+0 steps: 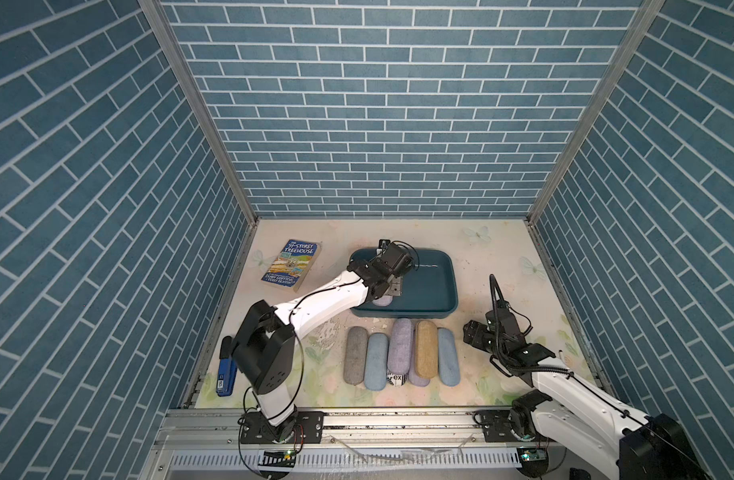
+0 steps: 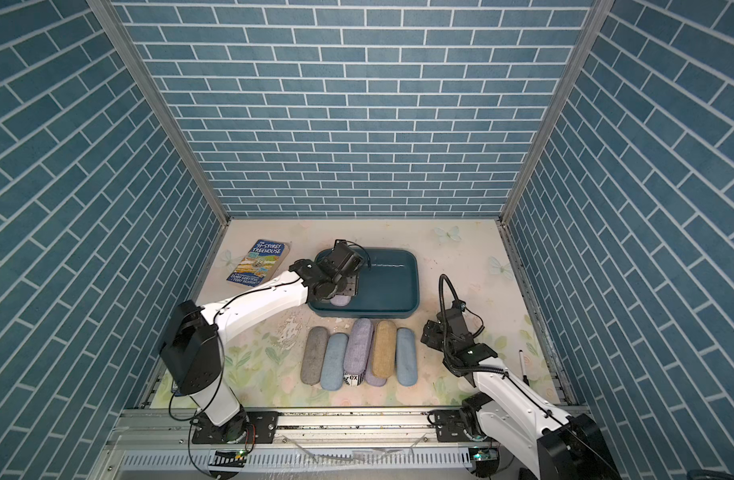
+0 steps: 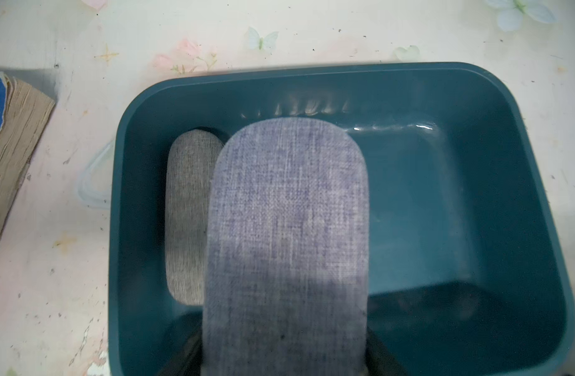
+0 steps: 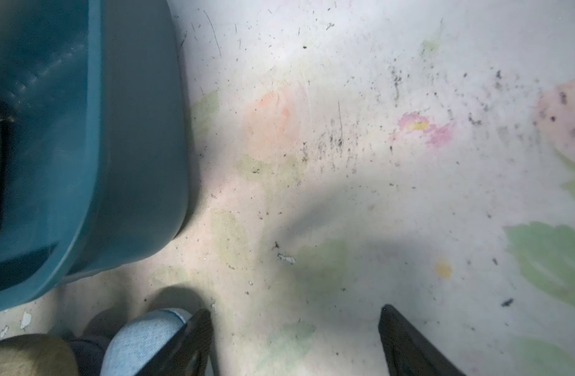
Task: Put the glasses cases into the storage boxes
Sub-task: Place the glasses case in the storage box.
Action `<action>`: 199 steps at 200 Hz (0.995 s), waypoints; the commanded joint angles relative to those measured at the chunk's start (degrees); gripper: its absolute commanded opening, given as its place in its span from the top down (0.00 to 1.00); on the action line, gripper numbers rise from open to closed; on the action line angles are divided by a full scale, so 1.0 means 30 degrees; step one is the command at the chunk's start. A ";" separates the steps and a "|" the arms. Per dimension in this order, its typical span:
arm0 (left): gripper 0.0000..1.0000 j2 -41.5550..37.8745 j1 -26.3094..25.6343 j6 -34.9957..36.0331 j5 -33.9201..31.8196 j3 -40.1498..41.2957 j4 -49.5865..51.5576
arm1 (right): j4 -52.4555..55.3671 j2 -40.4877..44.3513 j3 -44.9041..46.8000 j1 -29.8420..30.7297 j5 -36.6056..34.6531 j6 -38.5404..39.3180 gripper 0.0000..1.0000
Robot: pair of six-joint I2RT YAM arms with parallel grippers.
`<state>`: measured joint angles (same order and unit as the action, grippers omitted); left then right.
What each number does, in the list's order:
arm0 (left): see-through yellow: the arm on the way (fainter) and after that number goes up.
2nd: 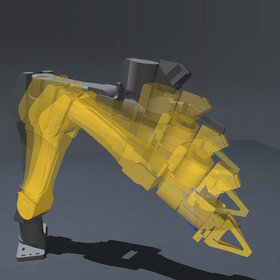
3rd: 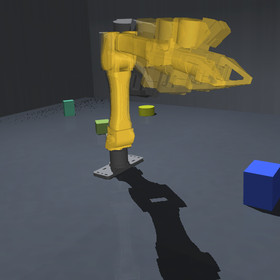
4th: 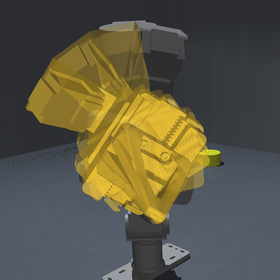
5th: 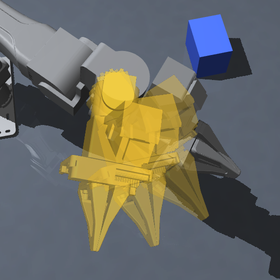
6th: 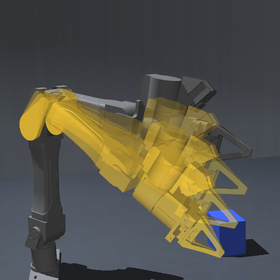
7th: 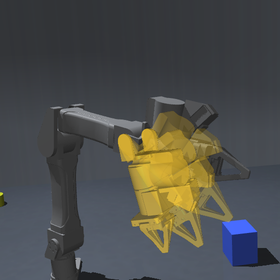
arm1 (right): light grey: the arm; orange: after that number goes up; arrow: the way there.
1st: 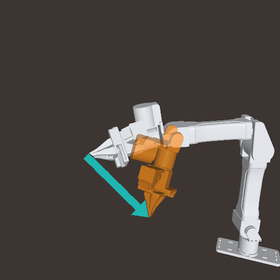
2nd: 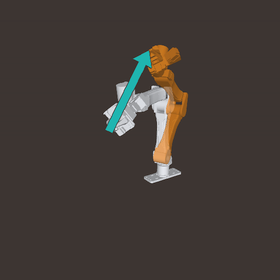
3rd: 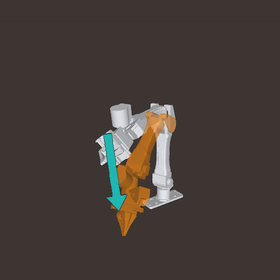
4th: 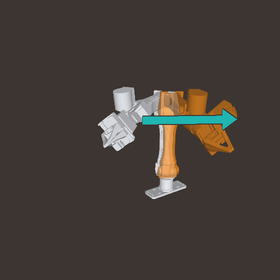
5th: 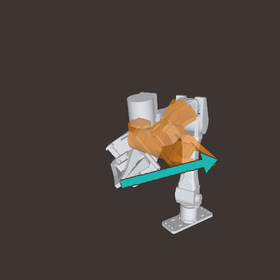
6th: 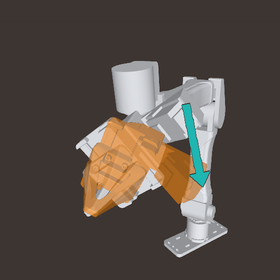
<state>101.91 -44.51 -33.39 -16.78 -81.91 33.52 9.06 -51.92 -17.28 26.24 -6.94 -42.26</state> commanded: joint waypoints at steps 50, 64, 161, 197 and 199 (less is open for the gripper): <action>0.38 0.4053 0.0756 -0.0084 -0.1452 -0.2464 -0.0765 | 0.0765 0.0704 0.0088 0.0039 -0.0820 -0.0825 0.18; 0.38 0.4537 0.0904 -0.0259 -0.1468 -0.2579 -0.0809 | 0.0773 0.0692 0.0134 0.0042 -0.0851 -0.0825 0.18; 0.36 0.6129 0.1595 -0.0443 -0.0847 -0.2562 -0.1592 | 0.0700 0.0811 0.0454 0.0032 -0.1005 -0.0913 0.18; 0.35 0.6482 0.1595 -0.0589 -0.0561 -0.2478 -0.1708 | 0.0618 0.0702 0.0434 0.0043 -0.1007 -0.0913 0.18; 0.35 0.6488 0.1595 -0.0612 -0.0546 -0.2474 -0.1709 | 0.0614 0.0697 0.0451 0.0043 -0.1000 -0.0913 0.18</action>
<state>120.51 -40.01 -34.33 -18.63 -88.16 28.86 10.33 -50.13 -16.80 26.24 -8.56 -43.27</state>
